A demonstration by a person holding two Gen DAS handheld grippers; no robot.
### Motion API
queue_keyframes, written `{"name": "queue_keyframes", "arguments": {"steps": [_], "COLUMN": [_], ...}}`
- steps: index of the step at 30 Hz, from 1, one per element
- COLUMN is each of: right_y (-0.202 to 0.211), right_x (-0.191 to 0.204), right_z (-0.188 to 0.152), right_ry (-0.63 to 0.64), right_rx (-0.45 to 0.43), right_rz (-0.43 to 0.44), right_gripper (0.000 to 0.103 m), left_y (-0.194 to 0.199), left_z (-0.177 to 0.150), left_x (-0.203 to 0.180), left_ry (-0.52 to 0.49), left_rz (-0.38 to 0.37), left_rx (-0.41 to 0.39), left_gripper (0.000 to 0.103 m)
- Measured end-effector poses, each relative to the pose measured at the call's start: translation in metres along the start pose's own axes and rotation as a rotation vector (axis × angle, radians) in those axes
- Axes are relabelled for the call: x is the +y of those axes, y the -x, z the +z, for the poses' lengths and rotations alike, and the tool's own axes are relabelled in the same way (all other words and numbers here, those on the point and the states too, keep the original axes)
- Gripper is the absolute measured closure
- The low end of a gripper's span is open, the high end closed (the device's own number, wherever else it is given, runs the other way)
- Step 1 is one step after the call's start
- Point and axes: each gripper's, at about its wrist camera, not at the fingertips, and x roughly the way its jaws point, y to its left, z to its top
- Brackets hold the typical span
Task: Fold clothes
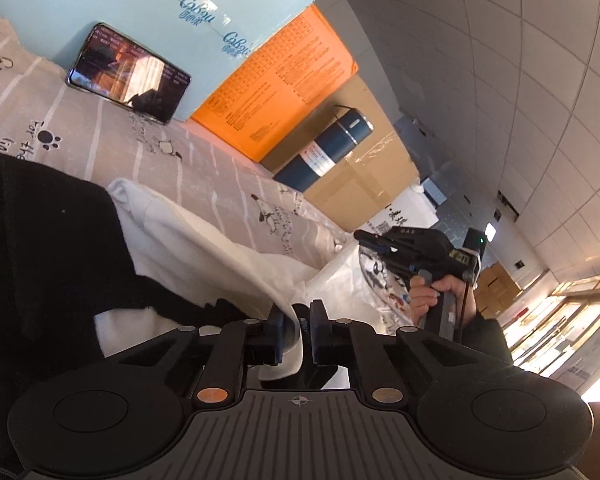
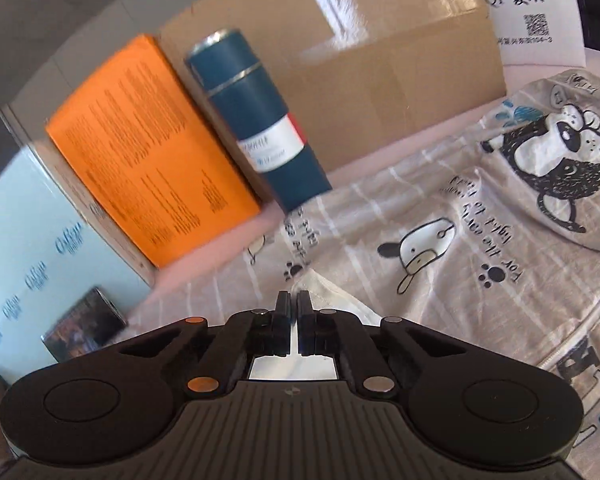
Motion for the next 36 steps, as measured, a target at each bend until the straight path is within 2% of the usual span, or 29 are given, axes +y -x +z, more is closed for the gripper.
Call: {"name": "queue_keyframes", "arguments": {"steps": [5, 8, 11, 12, 14, 15, 18, 21, 24, 25, 27, 30, 31, 34, 36], "right_y": [0.051, 0.066, 0.069, 0.070, 0.075, 0.079, 0.087, 0.089, 0.084, 0.080, 0.070, 0.055, 0.051, 0.044, 0.044], "right_x": [-0.019, -0.035, -0.052, -0.058, -0.066, -0.067, -0.058, -0.044, -0.032, -0.028, -0.021, -0.017, -0.018, -0.029, -0.038], "right_z": [-0.027, -0.049, -0.062, -0.065, -0.066, -0.065, -0.061, -0.060, -0.061, -0.062, -0.063, -0.066, -0.067, -0.068, -0.068], "right_ry": [-0.045, -0.079, -0.136, -0.155, -0.195, -0.199, -0.124, -0.066, -0.027, -0.011, 0.006, 0.008, 0.006, -0.034, -0.059], "right_rx": [-0.117, -0.135, -0.089, -0.080, -0.083, -0.107, -0.169, -0.198, -0.181, -0.161, -0.118, -0.059, -0.045, -0.013, -0.013], "right_rz": [0.006, -0.032, -0.062, -0.068, -0.066, -0.071, -0.076, -0.011, 0.073, 0.102, 0.142, 0.164, 0.159, 0.093, 0.076], "right_gripper": [0.100, 0.100, 0.096, 0.092, 0.067, 0.050, 0.048, 0.041, 0.038, 0.035, 0.033, 0.033, 0.033, 0.032, 0.032], "left_y": [0.002, 0.001, -0.002, -0.003, -0.002, -0.001, 0.002, 0.005, 0.008, 0.008, 0.001, -0.022, -0.032, -0.056, -0.064], "left_z": [0.002, 0.001, -0.001, -0.003, -0.005, -0.006, -0.005, -0.005, -0.005, -0.004, -0.002, 0.000, -0.001, -0.007, -0.012], "left_x": [0.003, 0.003, 0.003, 0.003, 0.003, 0.001, -0.014, -0.029, -0.044, -0.050, -0.065, -0.076, -0.076, -0.070, -0.064], "left_ry": [0.025, 0.031, 0.034, 0.038, 0.043, 0.034, -0.077, -0.187, -0.297, -0.343, -0.476, -0.594, -0.623, -0.651, -0.649], "left_rz": [-0.009, 0.009, 0.030, 0.038, 0.055, 0.071, 0.166, 0.260, 0.355, 0.384, 0.429, 0.434, 0.440, 0.501, 0.545], "left_rx": [-0.013, 0.000, 0.029, 0.039, 0.042, 0.037, -0.009, -0.056, -0.103, -0.117, -0.133, -0.043, 0.007, 0.126, 0.184], "left_gripper": [0.092, 0.092, 0.091, 0.091, 0.085, 0.082, 0.079, 0.066, 0.052, 0.045, 0.042, 0.038, 0.031, 0.028, 0.021]}}
